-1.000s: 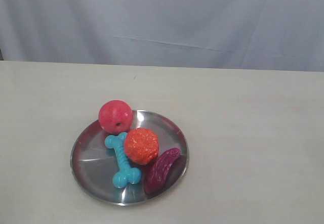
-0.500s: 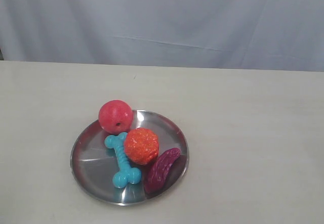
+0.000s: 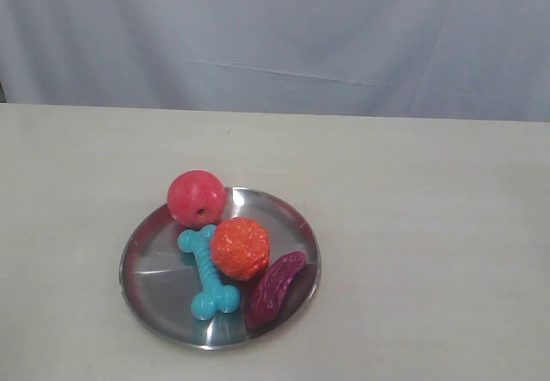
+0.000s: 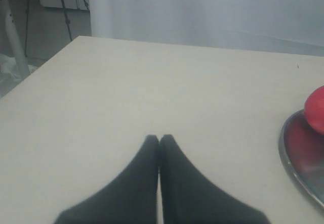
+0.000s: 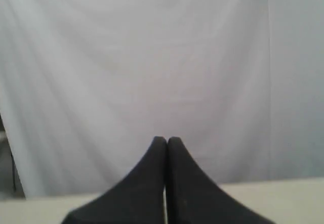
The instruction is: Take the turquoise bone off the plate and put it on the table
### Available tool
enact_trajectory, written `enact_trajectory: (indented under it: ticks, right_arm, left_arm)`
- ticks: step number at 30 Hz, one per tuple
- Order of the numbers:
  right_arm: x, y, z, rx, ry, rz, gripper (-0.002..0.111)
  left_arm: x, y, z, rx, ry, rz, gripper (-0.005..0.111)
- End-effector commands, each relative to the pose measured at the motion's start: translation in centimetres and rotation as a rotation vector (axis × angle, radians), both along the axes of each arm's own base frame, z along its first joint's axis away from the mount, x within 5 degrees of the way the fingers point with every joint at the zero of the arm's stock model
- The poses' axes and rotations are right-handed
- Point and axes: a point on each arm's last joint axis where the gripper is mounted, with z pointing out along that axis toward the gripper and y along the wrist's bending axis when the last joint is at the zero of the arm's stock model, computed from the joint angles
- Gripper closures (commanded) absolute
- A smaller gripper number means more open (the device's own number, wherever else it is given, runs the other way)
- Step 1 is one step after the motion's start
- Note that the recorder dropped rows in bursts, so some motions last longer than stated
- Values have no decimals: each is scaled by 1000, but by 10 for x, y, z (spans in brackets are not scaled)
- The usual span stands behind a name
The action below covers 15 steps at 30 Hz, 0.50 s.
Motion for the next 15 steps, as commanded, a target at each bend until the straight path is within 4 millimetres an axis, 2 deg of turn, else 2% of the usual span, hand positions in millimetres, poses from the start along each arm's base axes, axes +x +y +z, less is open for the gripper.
enact_trajectory:
  ticks: [1,4,5,6,7,11,15]
  right_arm:
    - [55,3,-11,-67,487,46,108]
    - [88,25,-15,-162,796,168,108]
    - [106,43,-20,-207,949,245,108]
    - [116,53,-22,-229,1007,285,108]
    - [130,72,-25,-267,1073,358,108]
    - [169,119,-32,-257,1081,498,108]
    - [193,150,-43,-250,1116,560,108]
  left_arm:
    - [0,0,-1,-2,1,-6,107]
    - [0,0,-1,-2,1,-6,107]
    - [0,0,-1,-2,1,-6,107]
    - [0,0,-1,-2,1,-6,107]
    - [0,0,-1,-2,1,-6,107]
    - [0,0,-1,-2,1,-6,107]
    - [0,0,-1,3,2,-8,107]
